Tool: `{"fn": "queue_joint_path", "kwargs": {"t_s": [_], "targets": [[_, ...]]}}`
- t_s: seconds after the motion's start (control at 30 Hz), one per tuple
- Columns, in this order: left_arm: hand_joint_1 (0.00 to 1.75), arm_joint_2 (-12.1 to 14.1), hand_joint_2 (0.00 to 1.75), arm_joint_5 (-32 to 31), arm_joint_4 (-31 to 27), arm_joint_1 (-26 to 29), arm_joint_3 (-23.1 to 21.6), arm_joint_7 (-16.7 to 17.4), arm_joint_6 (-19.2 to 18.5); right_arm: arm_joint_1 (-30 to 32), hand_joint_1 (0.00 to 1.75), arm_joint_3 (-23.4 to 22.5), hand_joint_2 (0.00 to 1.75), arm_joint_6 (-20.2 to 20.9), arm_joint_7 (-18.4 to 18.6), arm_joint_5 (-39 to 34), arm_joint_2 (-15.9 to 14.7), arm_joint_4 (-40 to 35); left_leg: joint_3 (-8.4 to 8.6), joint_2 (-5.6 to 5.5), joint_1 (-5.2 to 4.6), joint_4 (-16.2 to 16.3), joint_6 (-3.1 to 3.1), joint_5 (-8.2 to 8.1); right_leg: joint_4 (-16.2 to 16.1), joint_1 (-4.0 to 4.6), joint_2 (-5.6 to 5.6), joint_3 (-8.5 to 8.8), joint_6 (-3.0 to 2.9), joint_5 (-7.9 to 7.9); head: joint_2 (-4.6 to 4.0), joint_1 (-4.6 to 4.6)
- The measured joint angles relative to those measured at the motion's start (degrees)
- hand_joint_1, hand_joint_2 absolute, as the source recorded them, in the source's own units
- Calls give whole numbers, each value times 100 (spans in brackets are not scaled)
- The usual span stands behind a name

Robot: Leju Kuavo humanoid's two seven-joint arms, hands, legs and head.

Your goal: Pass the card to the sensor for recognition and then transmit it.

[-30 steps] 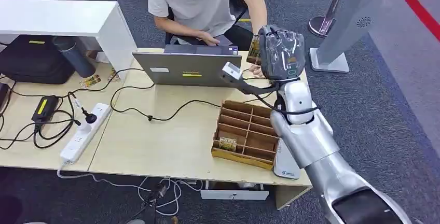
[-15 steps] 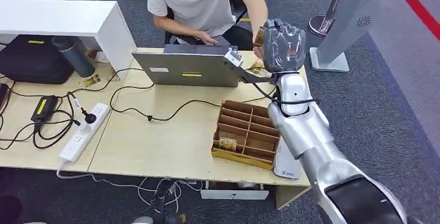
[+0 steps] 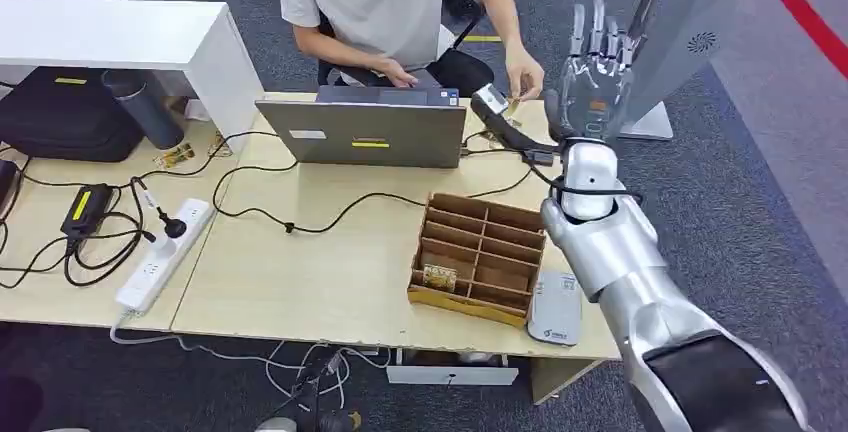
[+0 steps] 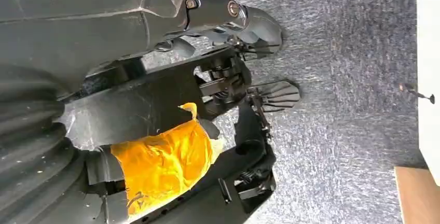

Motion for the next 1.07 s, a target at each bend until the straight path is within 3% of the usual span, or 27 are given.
{"fn": "queue_joint_path", "kwargs": {"t_s": [0.1, 0.33, 0.5, 0.67, 0.83, 1.07], "targets": [[0, 24, 175, 42, 0, 0, 0, 33, -24, -228, 0, 549, 175, -7, 553, 2, -498, 452, -2, -8, -1, 10, 4, -2, -4, 0, -9, 3, 1, 0, 0, 0], [0, 61, 175, 101, 0, 0, 2, 57, -11, -339, 0, 1125, 175, 63, 909, 0, -1740, 1322, -14, -43, -2, 18, 8, -5, -15, 1, -43, 9, 4, -1, 0, -2], [0, 120, 175, 149, 0, 8, 2, 59, -13, -110, 0, 1090, 175, 450, 1014, -24, -2721, 1854, -18, -56, -4, 19, 26, -16, -27, 2, -56, 15, 9, -5, 0, -2], [0, 201, 175, 197, 0, 60, 15, 50, -68, 698, 0, 682, 175, 527, 1080, -263, -3454, 2156, -19, -62, -3, 18, 45, -29, -28, 3, -62, 20, 26, -16, 0, 0], [0, 275, 175, 223, 0, 106, 20, -2, -140, 1620, 0, 204, 175, 581, 1110, -591, -3737, 2366, -17, -58, -2, 12, 48, -31, -30, 4, -55, 17, 27, -19, 0, -5], [0, 398, 175, 234, 0, 182, 20, -13, -177, 2875, 0, -673, 175, 643, 1099, -1198, -3719, 2558, -17, -59, 0, 4, 47, -32, -29, 2, -59, 17, 28, -25, 0, -4]]}}
